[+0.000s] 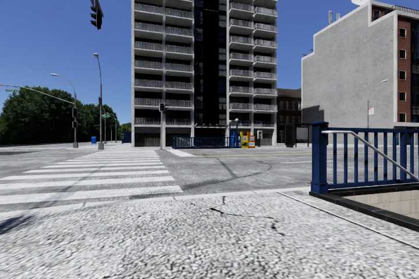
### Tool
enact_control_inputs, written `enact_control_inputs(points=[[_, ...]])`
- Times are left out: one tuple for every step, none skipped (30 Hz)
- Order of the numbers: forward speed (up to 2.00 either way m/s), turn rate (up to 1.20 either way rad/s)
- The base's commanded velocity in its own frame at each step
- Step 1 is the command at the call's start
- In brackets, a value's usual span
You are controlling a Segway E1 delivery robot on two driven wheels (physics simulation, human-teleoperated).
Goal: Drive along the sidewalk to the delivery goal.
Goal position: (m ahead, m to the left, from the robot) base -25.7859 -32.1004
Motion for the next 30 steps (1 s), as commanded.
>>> enact_control_inputs(points=[[0.00,0.00],[0.00,0.00],[0.00,0.00],[0.00,0.00],[0.00,0.00],[0.00,0.00],[0.00,0.00],[0.00,0.00],[0.00,0.00],[0.00,0.00],[0.00,0.00],[0.00,0.00],[0.00,0.00],[0.00,0.00],[0.00,0.00],[0.00,0.00],[0.00,0.00],[0.00,0.00],[0.00,0.00],[0.00,0.00],[0.00,0.00],[0.00,0.00],[0.00,0.00],[0.00,0.00],[0.00,0.00],[0.00,0.00],[0.00,0.00],[0.00,0.00],[0.00,0.00],[0.00,0.00]])
